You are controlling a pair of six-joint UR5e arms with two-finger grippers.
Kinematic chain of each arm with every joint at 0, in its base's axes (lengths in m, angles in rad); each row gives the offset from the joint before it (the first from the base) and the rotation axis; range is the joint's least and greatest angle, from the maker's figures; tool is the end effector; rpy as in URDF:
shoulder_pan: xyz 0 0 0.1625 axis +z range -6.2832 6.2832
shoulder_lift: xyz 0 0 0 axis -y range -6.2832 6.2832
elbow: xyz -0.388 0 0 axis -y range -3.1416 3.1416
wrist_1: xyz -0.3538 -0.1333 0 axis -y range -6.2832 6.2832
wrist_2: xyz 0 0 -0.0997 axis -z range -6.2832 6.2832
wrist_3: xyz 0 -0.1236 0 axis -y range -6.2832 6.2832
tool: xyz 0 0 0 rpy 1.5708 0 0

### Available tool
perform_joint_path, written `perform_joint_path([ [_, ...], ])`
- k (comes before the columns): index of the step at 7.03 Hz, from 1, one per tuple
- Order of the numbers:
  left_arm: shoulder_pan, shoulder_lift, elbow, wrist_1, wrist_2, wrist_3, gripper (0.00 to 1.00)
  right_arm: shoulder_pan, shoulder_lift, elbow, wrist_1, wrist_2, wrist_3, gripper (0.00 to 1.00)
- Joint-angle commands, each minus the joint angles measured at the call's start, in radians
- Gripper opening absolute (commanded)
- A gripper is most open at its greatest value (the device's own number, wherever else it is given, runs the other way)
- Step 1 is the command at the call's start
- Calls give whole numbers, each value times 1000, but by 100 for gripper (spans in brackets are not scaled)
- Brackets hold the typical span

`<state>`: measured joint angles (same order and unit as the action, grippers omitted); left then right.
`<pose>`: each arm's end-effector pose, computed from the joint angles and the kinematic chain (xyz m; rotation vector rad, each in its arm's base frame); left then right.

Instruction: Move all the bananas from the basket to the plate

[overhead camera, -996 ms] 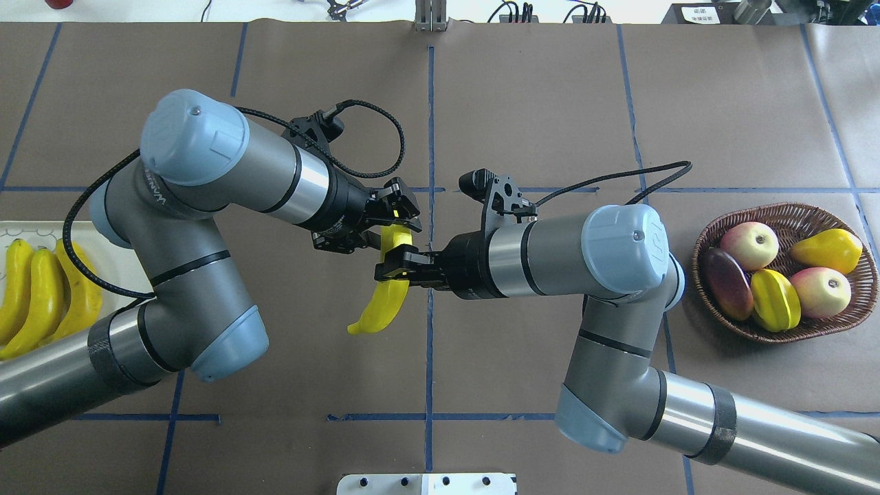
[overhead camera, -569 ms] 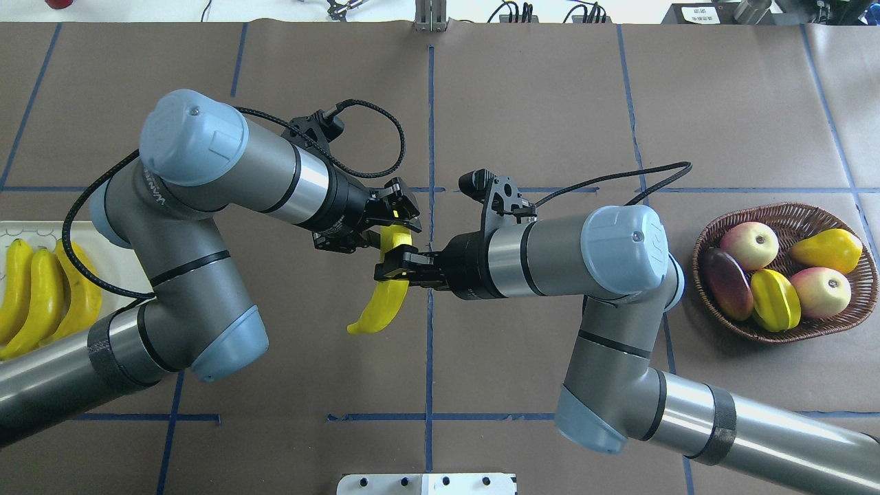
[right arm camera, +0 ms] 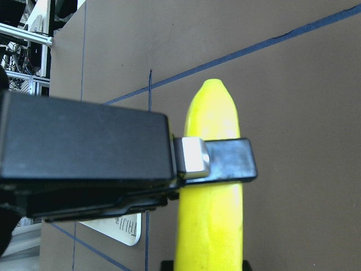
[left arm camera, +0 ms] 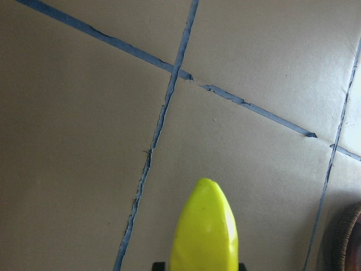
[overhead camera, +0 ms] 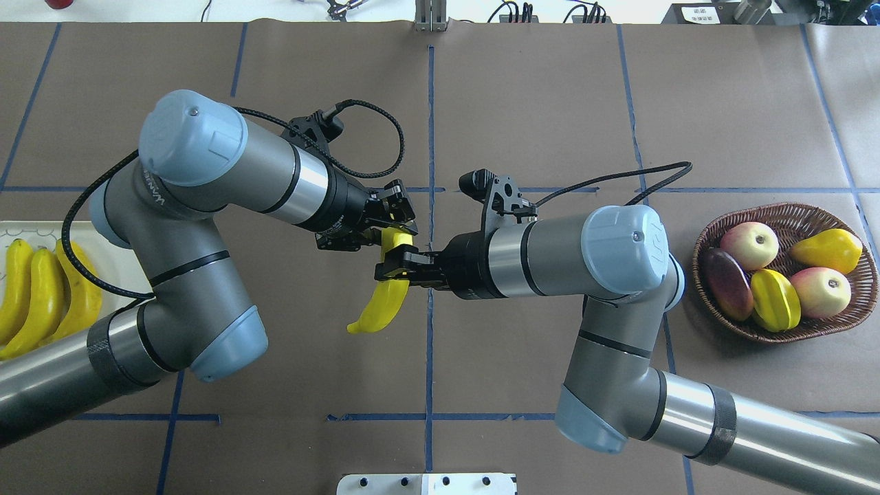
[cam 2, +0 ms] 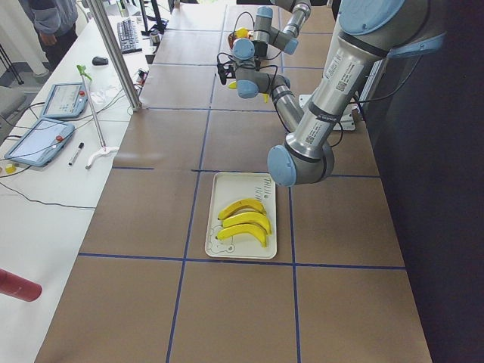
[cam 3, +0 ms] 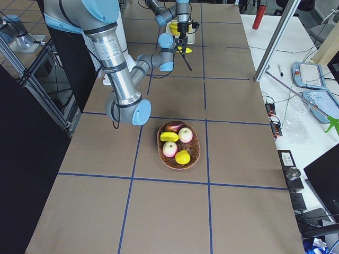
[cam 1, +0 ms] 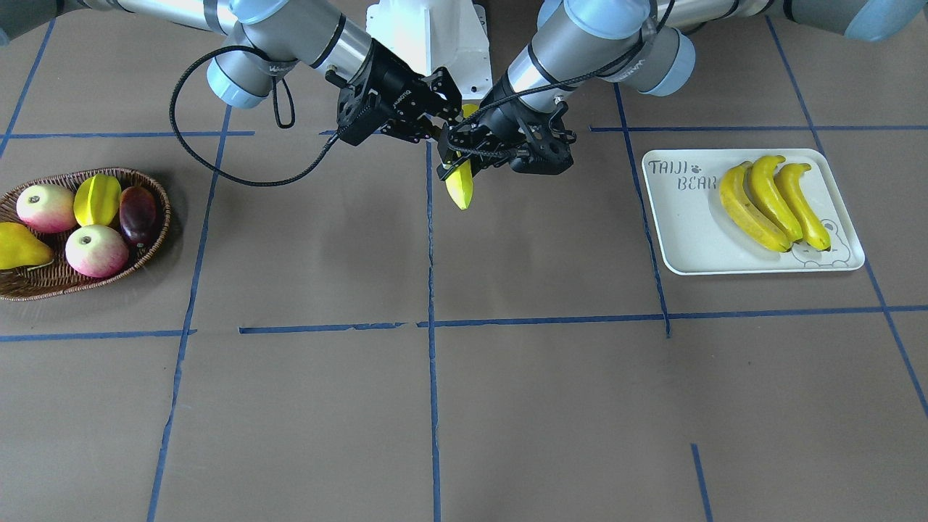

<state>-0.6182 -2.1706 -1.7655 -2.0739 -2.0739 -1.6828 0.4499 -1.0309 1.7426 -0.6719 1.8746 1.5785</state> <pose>0.4447 -0.4067 0.1635 -0.0985 1.3343 -0.2924 -0.4815 -0.3395 0.1599 0.1207 -1.6053 0.1097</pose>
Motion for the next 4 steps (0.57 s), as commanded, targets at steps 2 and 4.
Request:
perform_joint_path([
  [2, 0, 2, 0, 0, 1, 2, 3, 0, 0, 0, -2, 0, 0, 31],
  [4, 0, 5, 0, 1, 3, 2, 0, 0, 0, 2, -3, -12, 3, 100],
])
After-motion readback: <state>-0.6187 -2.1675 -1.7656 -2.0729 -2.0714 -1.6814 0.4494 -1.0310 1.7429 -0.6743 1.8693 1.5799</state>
